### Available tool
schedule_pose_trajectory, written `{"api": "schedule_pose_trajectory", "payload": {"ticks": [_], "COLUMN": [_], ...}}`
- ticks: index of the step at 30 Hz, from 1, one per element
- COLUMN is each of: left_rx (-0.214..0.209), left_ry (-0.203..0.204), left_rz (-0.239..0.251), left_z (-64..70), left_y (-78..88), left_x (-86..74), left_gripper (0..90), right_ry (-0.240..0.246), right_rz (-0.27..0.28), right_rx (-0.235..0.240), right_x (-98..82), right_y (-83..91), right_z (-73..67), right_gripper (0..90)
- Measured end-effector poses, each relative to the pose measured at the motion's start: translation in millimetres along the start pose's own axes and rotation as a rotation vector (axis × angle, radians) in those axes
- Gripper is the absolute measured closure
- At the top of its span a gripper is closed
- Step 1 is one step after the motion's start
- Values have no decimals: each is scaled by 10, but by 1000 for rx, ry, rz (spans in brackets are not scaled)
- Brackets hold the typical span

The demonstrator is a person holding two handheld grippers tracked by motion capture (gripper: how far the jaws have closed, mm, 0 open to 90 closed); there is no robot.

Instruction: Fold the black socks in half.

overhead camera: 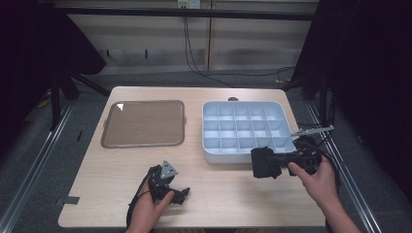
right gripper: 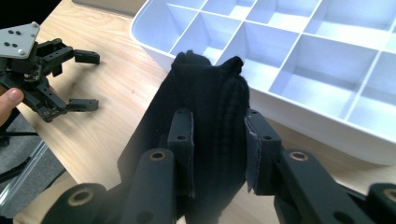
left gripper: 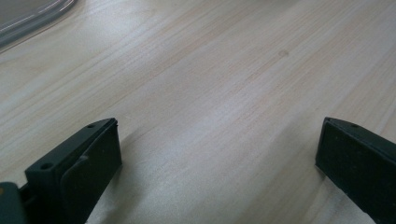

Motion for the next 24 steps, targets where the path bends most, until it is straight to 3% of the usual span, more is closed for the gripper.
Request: {"api": "schedule_pose_trajectory", "payload": {"ticks": [9,24], "left_rx": [0,-2], "left_ry": [0,0], "left_rz": [0,1], "left_z": [0,0], "left_y": [0,-1], "left_x": [0,0], "left_gripper": [0,0], "right_ry": [-28,-80], "right_rz": [16,50], "right_rx": [-21,-65], "right_x": [91,214], "right_y": [130,209], "right_z": [127,386], "right_gripper": [683,682]}}
Point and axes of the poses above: each handheld gripper's, and its own axes: y roughly backward along the jaws, x roughly out of its top, z roughly to its right, the point moved 5 cm from there along -y, roughly forward along the jaws, and after that the axes turned 10 degrees about x, right-handed, at the moved point
